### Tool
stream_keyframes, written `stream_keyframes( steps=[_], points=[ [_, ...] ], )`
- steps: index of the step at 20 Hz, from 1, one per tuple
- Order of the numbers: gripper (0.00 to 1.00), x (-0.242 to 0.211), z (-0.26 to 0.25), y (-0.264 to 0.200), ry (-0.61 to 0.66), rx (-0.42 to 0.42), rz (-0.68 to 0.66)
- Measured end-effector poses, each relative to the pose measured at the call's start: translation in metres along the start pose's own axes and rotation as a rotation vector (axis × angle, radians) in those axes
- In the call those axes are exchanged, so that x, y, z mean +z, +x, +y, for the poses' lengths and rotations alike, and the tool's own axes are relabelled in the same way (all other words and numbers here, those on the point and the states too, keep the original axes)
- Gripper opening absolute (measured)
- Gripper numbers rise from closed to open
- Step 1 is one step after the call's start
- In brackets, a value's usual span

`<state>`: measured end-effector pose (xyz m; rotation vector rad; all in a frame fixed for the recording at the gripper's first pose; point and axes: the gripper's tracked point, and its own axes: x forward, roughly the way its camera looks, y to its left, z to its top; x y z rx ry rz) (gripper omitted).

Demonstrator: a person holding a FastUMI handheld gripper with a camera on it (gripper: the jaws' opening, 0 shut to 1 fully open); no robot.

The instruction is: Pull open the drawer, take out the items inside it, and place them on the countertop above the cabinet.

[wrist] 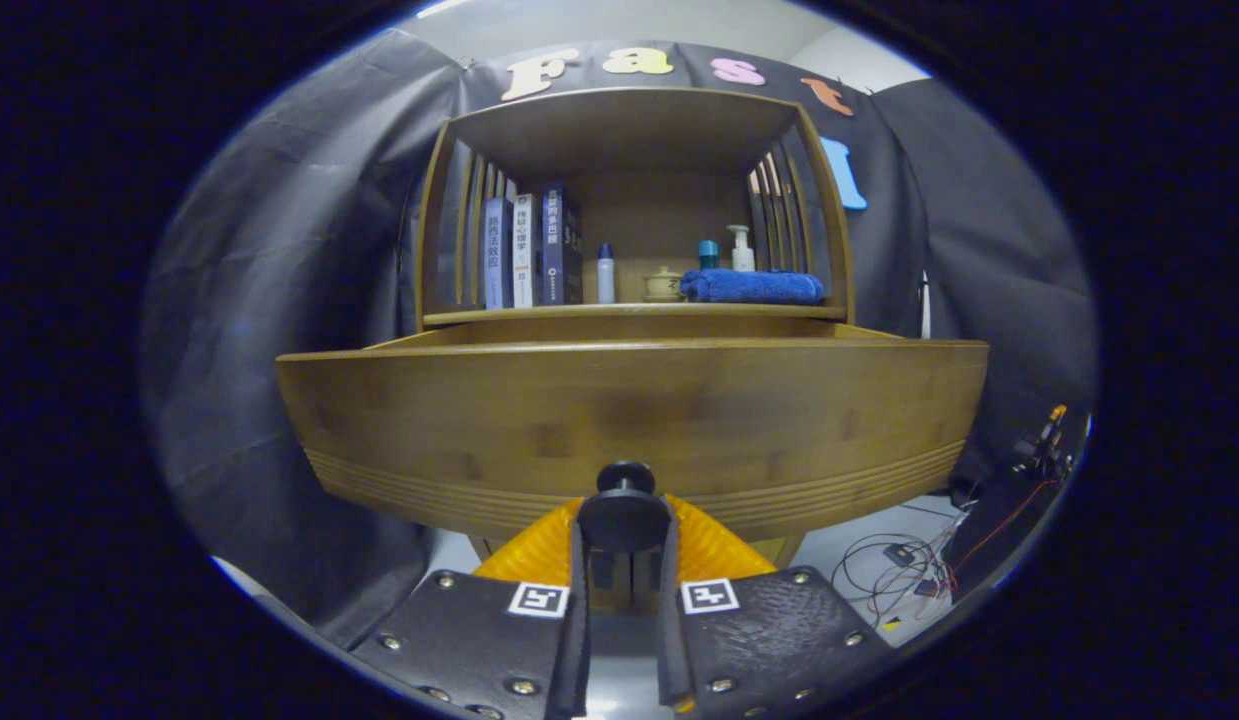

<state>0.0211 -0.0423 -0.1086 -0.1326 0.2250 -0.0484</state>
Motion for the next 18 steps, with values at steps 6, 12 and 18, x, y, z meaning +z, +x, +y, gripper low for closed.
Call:
stream_keyframes(
  steps=[6, 12, 18],
  points=[
    [0.67, 0.034, -0.011, -0.015, 0.003, -0.030, -0.075],
    [0.98, 0.072, -0.008, -0.031, 0.017, -0.011, -0.049],
    [0.98, 0.125, 0.004, -0.022, -0.025, 0.020, -0.036]
  ],
)
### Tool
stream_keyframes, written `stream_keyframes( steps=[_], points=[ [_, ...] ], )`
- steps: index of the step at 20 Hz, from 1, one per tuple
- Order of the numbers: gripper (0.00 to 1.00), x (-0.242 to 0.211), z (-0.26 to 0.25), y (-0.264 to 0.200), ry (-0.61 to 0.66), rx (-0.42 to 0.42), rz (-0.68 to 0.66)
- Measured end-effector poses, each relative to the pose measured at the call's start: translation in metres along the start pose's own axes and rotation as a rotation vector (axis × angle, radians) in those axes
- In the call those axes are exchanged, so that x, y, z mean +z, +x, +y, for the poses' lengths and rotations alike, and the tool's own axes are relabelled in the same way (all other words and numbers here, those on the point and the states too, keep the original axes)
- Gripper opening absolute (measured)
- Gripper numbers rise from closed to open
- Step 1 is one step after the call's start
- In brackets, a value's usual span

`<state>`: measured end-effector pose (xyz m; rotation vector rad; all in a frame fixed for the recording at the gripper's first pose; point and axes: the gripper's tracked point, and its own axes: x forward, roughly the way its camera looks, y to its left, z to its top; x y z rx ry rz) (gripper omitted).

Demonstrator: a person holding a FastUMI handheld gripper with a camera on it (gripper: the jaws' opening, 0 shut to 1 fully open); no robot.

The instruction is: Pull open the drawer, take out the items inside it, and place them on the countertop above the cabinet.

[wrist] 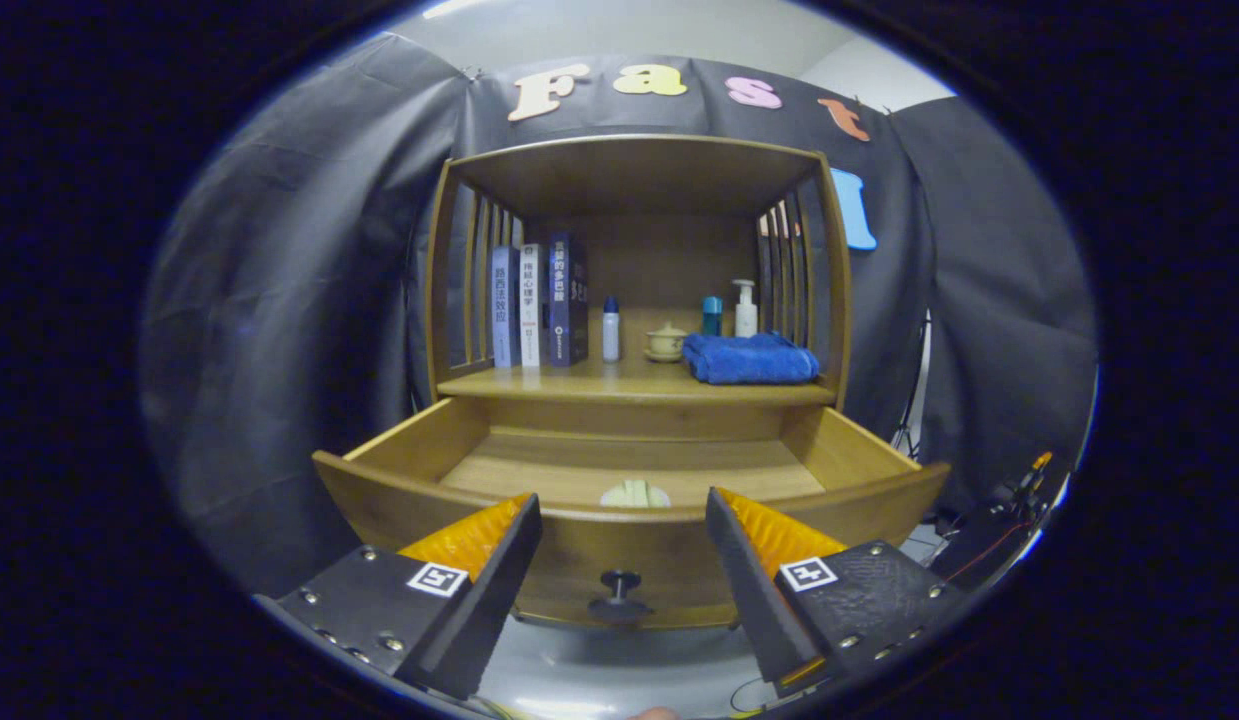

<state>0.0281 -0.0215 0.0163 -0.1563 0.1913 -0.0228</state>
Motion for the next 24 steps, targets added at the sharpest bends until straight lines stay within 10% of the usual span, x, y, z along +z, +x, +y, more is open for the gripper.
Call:
stream_keyframes(
  steps=[17, 19, 22, 24],
  points=[
    [0.98, -0.045, -0.010, 0.141, -0.119, 0.015, 0.516],
    [0.65, -0.063, -0.011, 0.149, -0.144, 0.006, 0.557],
    [0.64, -0.087, -0.007, 0.149, -0.101, 0.013, 0.650],
    [0.20, -0.088, -0.003, 0.154, -0.058, 0.018, 0.623]
  ],
)
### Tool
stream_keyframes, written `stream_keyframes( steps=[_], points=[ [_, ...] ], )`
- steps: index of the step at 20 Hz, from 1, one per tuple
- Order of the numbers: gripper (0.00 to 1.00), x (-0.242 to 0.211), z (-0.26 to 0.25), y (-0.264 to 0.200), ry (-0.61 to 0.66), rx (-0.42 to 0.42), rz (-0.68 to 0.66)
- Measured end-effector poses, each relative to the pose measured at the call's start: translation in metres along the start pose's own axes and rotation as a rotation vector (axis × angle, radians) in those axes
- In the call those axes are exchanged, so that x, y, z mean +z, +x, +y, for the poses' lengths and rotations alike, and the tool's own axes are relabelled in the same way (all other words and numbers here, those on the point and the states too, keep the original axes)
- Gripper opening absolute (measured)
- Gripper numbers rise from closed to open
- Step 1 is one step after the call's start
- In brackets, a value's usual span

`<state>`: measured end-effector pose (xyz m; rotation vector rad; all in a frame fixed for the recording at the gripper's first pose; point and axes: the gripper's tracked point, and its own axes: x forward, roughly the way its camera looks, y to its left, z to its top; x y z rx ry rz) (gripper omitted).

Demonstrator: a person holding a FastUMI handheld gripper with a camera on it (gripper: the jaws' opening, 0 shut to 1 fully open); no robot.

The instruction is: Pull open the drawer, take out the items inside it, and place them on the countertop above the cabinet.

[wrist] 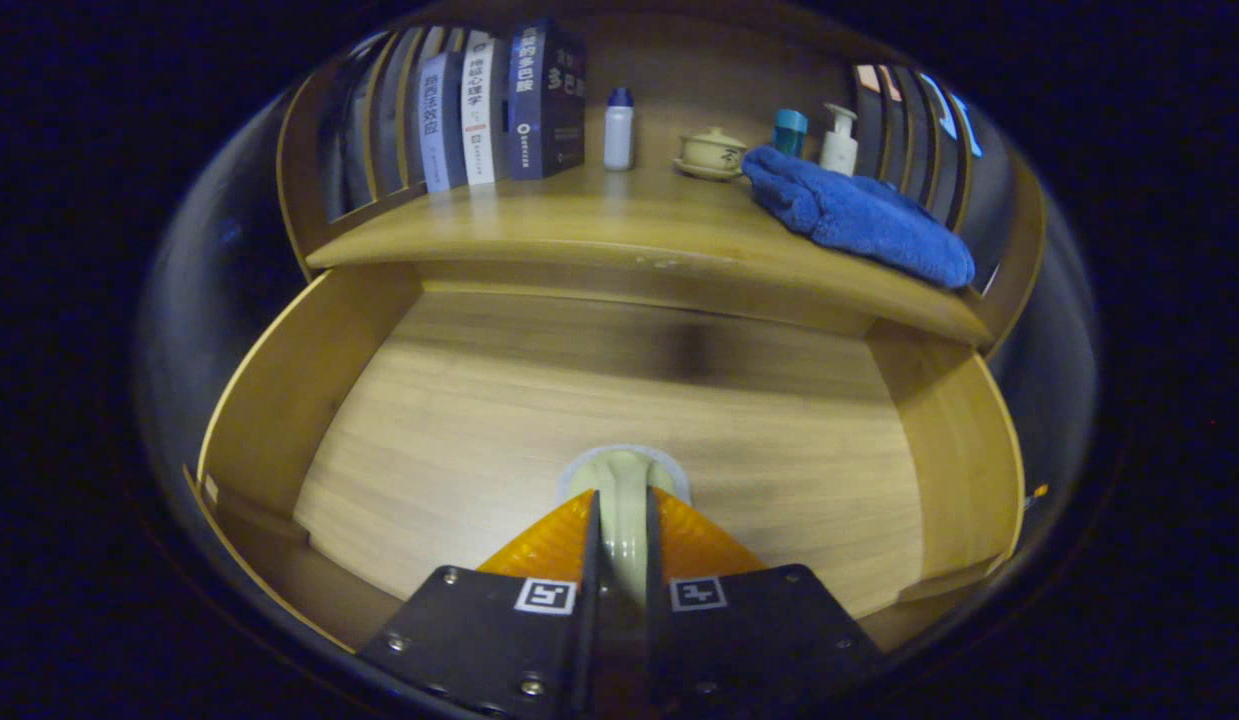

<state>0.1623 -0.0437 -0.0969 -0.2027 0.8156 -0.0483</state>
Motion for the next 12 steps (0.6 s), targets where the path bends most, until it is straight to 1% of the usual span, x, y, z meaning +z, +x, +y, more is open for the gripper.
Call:
stream_keyframes(
  steps=[2, 3, 4, 5, 7, 10, 12],
  points=[
    [0.20, -0.002, 0.011, 0.002, 0.014, 0.059, -0.018],
    [0.20, 0.001, 0.019, 0.001, 0.030, 0.105, -0.059],
    [0.14, 0.011, 0.030, -0.003, 0.048, 0.177, -0.110],
    [0.14, 0.015, 0.035, -0.008, 0.055, 0.196, -0.152],
    [0.14, 0.020, 0.022, -0.020, 0.030, 0.146, -0.215],
    [0.14, 0.052, 0.024, -0.049, 0.031, 0.147, -0.374],
    [0.14, 0.070, 0.024, -0.075, 0.007, 0.141, -0.470]
  ],
)
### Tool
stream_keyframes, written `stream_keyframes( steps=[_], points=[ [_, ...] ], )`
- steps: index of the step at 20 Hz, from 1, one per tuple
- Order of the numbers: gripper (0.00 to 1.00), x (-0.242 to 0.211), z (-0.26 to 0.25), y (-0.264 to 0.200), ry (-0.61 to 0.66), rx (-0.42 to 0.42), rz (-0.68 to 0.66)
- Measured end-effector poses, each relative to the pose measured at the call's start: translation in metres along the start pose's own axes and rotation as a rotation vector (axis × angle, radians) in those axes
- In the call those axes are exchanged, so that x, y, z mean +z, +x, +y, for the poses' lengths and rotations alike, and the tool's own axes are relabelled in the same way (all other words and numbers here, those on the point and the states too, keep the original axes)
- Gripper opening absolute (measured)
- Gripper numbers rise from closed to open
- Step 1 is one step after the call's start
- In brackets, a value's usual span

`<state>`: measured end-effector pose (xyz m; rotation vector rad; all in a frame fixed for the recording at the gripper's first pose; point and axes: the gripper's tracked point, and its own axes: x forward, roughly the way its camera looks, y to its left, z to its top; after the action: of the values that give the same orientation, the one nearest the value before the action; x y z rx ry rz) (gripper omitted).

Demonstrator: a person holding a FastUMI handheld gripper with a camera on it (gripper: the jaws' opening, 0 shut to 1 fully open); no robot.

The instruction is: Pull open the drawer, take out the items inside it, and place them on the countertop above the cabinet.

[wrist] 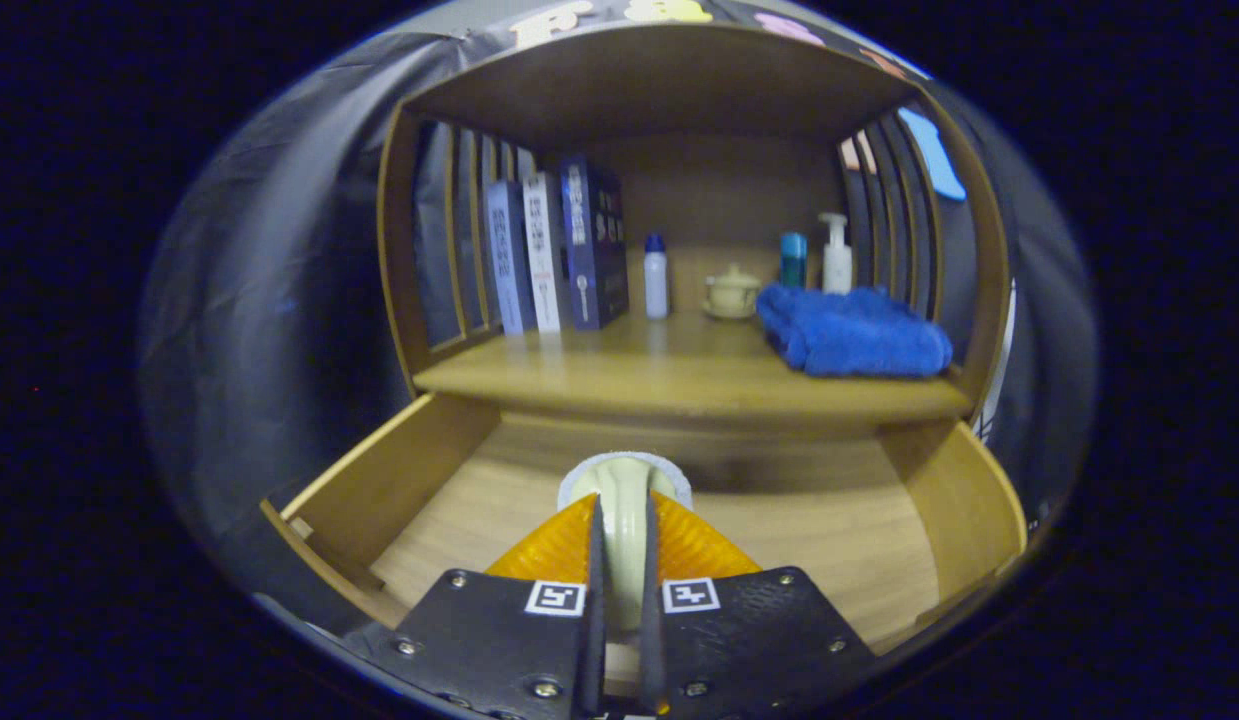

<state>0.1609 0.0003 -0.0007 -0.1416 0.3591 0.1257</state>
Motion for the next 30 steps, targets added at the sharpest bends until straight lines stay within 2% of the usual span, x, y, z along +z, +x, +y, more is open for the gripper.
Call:
stream_keyframes(
  steps=[3, 8, 11, 19, 30],
  points=[
    [0.14, 0.036, 0.012, -0.025, -0.026, 0.022, -0.111],
    [0.14, 0.098, 0.018, -0.063, -0.014, 0.012, -0.261],
    [0.14, 0.120, 0.016, -0.065, -0.022, -0.002, -0.293],
    [0.14, 0.151, -0.016, -0.013, -0.026, -0.088, -0.267],
    [0.14, 0.126, -0.044, 0.067, -0.029, -0.181, -0.160]
  ],
)
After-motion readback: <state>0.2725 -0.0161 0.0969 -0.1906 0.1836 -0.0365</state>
